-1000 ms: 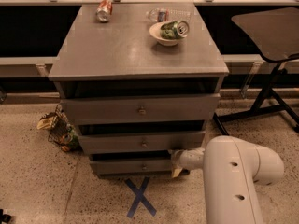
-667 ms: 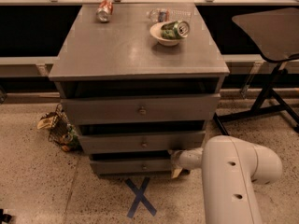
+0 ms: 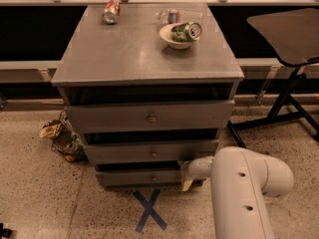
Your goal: Open bottom drawer
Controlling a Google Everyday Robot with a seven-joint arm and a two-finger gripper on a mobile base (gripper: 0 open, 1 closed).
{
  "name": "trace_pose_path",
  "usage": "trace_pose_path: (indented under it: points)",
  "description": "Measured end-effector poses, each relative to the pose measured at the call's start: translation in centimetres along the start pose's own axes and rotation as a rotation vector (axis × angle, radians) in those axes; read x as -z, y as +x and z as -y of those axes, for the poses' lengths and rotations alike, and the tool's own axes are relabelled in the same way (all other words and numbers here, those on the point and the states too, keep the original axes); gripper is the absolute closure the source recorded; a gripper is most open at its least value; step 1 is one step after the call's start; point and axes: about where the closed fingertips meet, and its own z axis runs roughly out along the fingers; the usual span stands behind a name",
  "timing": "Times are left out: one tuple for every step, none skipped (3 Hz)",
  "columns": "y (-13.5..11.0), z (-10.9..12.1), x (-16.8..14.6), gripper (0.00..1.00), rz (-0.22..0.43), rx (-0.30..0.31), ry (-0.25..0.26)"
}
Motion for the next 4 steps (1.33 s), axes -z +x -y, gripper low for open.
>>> trace_pose_path:
  points:
    - [0.9,-1.4,-1.7,0.00,-0.011,-0.040,-0.078]
    - [1.7,-2.4,-2.6,0.00,-0.019,-0.072,-0.126]
    - [2.2,-3.3,-2.8,0.17,-0.022,-0.084,-0.159]
    - [2.1,-3.1,-2.4,0.49,-0.022,-0.084,-0.160]
